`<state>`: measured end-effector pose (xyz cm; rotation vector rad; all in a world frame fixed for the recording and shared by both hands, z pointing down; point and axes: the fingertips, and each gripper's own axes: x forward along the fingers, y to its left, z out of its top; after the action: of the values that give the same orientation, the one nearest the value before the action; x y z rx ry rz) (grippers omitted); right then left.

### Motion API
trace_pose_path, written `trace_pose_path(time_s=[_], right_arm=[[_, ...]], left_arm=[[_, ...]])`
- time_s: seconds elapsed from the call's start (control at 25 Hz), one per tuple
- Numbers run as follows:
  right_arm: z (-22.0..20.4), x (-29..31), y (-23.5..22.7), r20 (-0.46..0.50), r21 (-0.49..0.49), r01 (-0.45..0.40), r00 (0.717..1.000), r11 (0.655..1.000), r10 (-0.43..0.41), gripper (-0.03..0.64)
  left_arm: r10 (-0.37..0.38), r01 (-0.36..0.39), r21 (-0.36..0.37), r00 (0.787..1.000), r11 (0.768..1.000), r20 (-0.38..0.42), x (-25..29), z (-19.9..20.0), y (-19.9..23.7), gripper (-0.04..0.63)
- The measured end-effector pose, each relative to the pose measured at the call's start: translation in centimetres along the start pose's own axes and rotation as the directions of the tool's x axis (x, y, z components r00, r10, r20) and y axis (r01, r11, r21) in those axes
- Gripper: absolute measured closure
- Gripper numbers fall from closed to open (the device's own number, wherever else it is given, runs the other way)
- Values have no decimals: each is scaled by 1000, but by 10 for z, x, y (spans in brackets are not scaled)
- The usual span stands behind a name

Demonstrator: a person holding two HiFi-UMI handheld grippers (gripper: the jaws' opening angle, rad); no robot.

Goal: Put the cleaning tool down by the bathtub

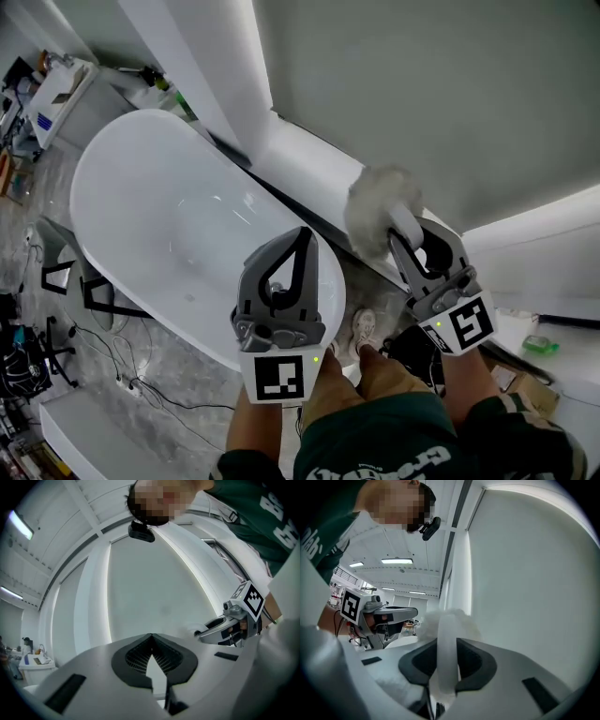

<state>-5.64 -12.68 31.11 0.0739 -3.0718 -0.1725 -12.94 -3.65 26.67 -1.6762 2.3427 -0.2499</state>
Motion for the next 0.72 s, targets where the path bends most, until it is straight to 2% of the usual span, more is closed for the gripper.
trace_pose_path(time_s=[0.28,0.52,0.72], right_arm=[[-33,30,3,-41,-39,14,999,999,-16,520],[-60,57,-1,-58,-48,3,998,999,-5,520],[-106,78,-13,-116,-42,-31,993,999,25,520]], left_arm=[[6,-5,-22,999,1000,39,5,-28,12,589],[18,-17,-42,1000,999,23,7,-53,21,589],[40,-41,-35,999,999,-7,16,-75,18,590]])
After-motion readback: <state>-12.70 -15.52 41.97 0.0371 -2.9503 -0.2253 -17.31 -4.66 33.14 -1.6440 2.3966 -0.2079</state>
